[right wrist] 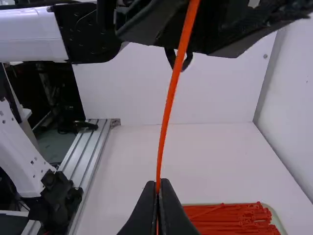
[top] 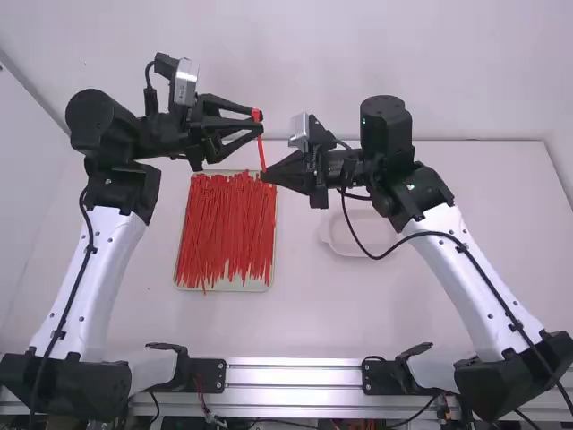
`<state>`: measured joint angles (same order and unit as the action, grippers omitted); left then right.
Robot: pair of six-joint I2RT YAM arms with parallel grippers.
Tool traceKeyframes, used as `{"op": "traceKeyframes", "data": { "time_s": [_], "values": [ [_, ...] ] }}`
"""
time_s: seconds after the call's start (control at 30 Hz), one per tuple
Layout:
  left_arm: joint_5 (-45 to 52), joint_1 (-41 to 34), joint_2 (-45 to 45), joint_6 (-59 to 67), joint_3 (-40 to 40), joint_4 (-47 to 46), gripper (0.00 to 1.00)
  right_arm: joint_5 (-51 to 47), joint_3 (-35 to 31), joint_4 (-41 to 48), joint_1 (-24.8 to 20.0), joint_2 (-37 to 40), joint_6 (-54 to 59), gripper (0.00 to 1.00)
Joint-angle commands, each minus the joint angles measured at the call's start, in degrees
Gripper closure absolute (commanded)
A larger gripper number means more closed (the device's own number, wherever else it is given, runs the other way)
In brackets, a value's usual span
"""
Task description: Fasten the cable tie
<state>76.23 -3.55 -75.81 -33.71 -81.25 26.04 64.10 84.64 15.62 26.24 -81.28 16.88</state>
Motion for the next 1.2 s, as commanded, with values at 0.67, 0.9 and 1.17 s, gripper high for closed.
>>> {"op": "traceKeyframes", "data": {
  "time_s": [0.67, 0.9, 1.17],
  "values": [
    [-0.4, -2.3, -0.4, -2.5, 0.0, 4.5, 0.98, 0.0, 0.8, -1.5, -0.1, -0.2, -0.6, 1.0],
    [-1.4, -1.3, -0.4, -2.5, 0.1, 4.4, 0.98, -0.8, 0.8, -1.2, -0.1, -0.2, -0.6, 0.95],
    [-6.8, 1.3, -0.4, 0.3, 0.2, 0.3, 0.98, -1.7, 0.8, 2.7, -4.7, 0.0, -0.5, 0.01]
  ]
}}
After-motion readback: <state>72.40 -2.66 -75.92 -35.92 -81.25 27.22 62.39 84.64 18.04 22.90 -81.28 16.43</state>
